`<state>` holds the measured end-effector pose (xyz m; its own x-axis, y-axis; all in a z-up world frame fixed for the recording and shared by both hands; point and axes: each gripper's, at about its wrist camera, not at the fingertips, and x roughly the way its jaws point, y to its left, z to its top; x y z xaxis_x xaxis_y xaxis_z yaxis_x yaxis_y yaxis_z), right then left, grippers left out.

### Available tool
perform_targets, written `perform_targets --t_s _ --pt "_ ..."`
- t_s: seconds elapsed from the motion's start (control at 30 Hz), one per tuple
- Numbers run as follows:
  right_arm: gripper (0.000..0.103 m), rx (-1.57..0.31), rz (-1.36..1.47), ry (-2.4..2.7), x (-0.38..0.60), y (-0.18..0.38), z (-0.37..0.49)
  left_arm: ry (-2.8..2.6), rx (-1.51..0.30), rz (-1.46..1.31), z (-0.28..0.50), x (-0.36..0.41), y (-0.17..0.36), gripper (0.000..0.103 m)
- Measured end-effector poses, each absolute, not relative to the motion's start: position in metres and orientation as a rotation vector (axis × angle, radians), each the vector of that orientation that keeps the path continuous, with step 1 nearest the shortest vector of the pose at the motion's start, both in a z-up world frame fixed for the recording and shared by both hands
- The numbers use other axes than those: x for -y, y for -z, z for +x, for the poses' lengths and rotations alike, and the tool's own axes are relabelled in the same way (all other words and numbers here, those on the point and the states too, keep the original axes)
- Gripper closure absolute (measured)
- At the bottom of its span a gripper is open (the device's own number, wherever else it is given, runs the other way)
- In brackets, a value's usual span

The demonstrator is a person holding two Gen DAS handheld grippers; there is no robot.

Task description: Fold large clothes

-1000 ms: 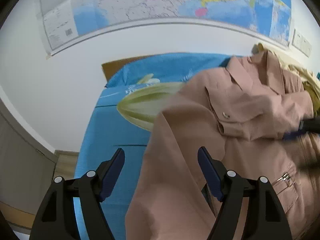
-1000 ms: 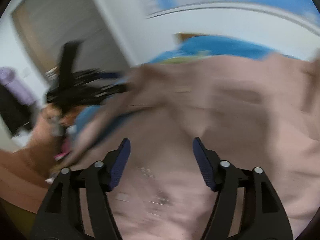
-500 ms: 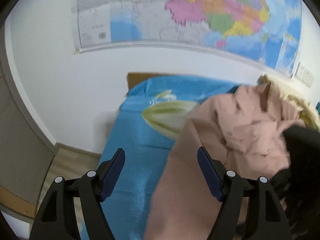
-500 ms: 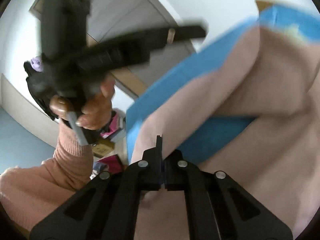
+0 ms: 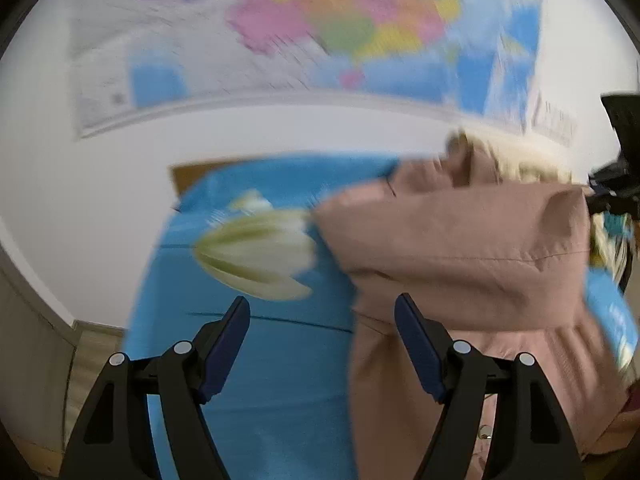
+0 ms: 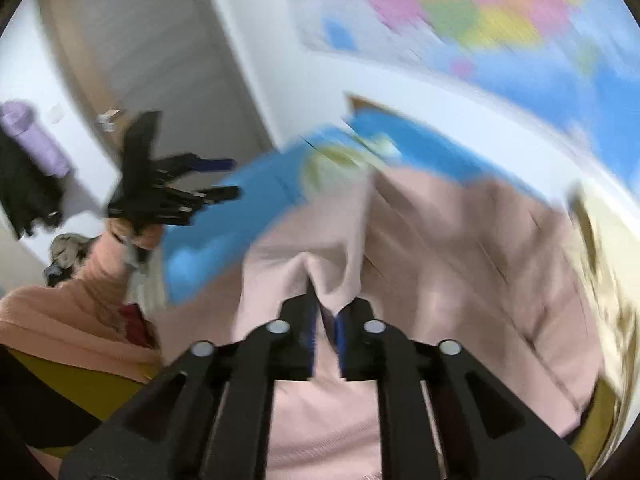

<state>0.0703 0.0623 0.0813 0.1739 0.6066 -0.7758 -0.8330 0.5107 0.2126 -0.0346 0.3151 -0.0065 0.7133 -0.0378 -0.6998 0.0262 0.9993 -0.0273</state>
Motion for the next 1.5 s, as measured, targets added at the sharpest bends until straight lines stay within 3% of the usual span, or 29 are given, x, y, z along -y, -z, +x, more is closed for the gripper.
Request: perform_targets --t_s 0.07,0.13,0.17,0.2,0.3,0.43,0.53,0.57,0.6,0.63,0.67,0.7,1.03,1.23,1.3,1.37,1.4,1.5 --pt "0.079 -0.985 -0.264 -0.957 -0.048 -0.052 0.086 0.049 -0.829 0.039 -0.016 -0.294 0.027 0.031" --pt "0.059 -0.982 -0.180 -0.913 -0.031 -0.032 0.094 0.043 -0.858 0.079 -0.006 -0.281 0.041 0.031" --pt "0.037 -0.961 -0.129 -0.895 -0.020 -0.025 0.095 0.041 -0.880 0.093 0.001 -0.274 0.049 0.031" --pt "0.028 -0.932 -0.087 -0.892 -0.009 -0.020 0.093 0.046 -0.896 0.092 0.005 -0.270 0.054 0.031" --pt "0.023 -0.894 -0.028 -0.901 0.006 -0.009 0.076 0.045 -0.919 0.091 0.015 -0.263 0.064 0.031" --pt "0.022 -0.883 -0.032 -0.876 0.007 0.018 0.060 0.047 -0.899 0.080 0.018 -0.259 0.060 0.031" --pt "0.030 -0.862 -0.086 -0.825 -0.002 0.033 0.063 0.038 -0.870 0.078 0.018 -0.252 0.052 0.031" --pt "0.037 -0.854 -0.109 -0.791 -0.006 0.037 0.066 0.037 -0.862 0.078 0.017 -0.250 0.049 0.031" --pt "0.056 -0.859 -0.111 -0.772 -0.007 0.040 0.067 0.039 -0.851 0.076 0.016 -0.246 0.046 0.031" --pt "0.067 -0.888 -0.073 -0.803 -0.008 0.044 0.073 0.039 -0.842 0.078 0.015 -0.243 0.043 0.031" --pt "0.088 -0.907 -0.030 -0.838 -0.005 0.045 0.076 0.036 -0.831 0.086 0.012 -0.240 0.041 0.031" --pt "0.101 -0.909 0.001 -0.853 -0.001 0.043 0.078 0.033 -0.820 0.098 0.010 -0.236 0.039 0.031" --pt "0.101 -0.886 0.161 -0.877 0.081 -0.042 0.081 0.056 -0.778 0.125 0.005 -0.217 0.028 0.031" --pt "0.095 -0.988 0.159 -0.761 0.097 -0.027 0.109 0.067 -0.779 0.133 0.010 -0.213 0.031 0.031" --pt "0.077 -1.025 0.170 -0.728 0.100 -0.013 0.117 0.059 -0.789 0.134 0.015 -0.214 0.035 0.031" --pt "0.069 -1.052 0.200 -0.720 0.100 0.003 0.125 0.055 -0.802 0.131 0.020 -0.216 0.040 0.031" --pt "0.059 -1.062 0.210 -0.703 0.102 0.010 0.128 0.040 -0.808 0.134 0.024 -0.218 0.043 0.031" --pt "0.042 -1.036 0.259 -0.711 0.112 0.014 0.127 -0.003 -0.847 0.132 0.039 -0.228 0.055 0.031"
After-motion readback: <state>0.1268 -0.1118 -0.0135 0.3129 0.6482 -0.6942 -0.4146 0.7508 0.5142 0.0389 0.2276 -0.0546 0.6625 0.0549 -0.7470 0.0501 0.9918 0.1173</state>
